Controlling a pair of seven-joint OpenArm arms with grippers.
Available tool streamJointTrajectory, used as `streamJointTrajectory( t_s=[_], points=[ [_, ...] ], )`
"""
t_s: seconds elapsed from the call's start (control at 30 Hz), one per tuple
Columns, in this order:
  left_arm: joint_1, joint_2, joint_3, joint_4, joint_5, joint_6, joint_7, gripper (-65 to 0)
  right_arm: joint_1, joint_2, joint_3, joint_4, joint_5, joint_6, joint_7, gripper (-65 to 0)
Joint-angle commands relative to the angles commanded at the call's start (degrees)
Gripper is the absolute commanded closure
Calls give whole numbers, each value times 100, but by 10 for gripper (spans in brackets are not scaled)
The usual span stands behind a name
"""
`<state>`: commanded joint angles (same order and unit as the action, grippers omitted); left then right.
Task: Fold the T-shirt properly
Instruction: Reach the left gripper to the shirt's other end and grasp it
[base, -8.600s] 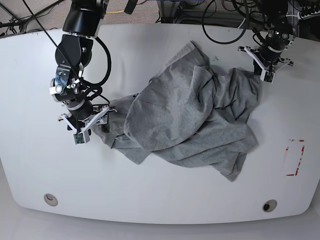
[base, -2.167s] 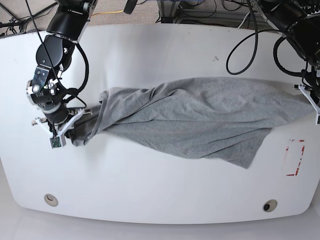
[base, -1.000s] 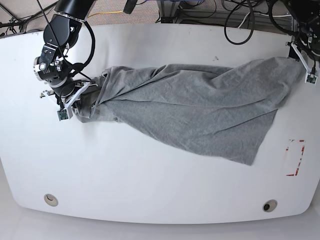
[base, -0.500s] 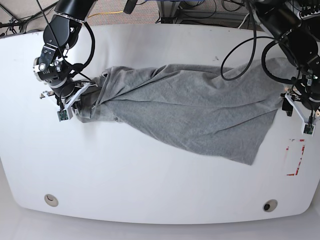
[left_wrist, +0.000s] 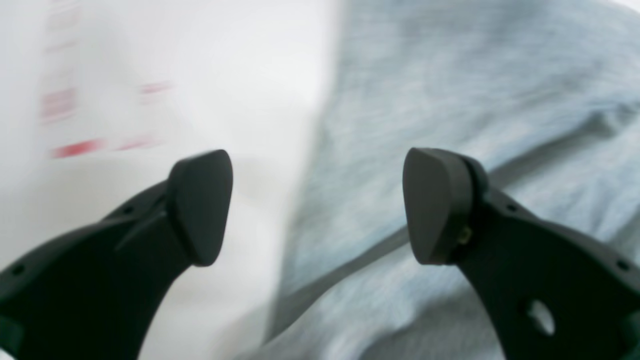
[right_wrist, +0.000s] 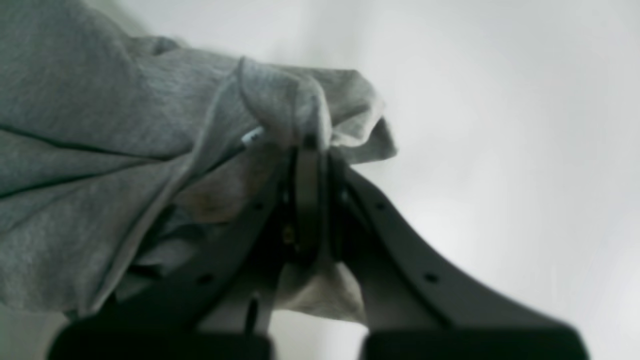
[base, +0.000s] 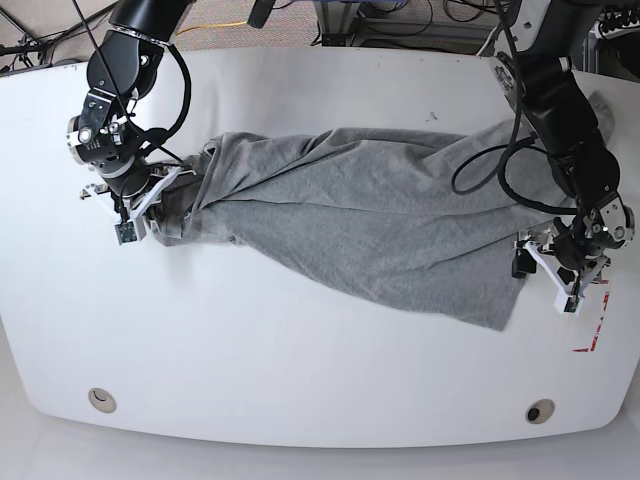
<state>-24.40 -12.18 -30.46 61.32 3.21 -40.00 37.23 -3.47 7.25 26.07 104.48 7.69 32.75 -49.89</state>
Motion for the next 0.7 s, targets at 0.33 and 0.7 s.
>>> streamJointTrajectory(
  t_s=[0.33,0.7],
  points=[
    [-554,-229,62,-1855,35,0,-1029,-492,-9,0,0,0,0,0,9,0],
    [-633,70,396,-2119,-9,0,-1020,-399,-9,0,0,0,0,0,9,0]
  ],
)
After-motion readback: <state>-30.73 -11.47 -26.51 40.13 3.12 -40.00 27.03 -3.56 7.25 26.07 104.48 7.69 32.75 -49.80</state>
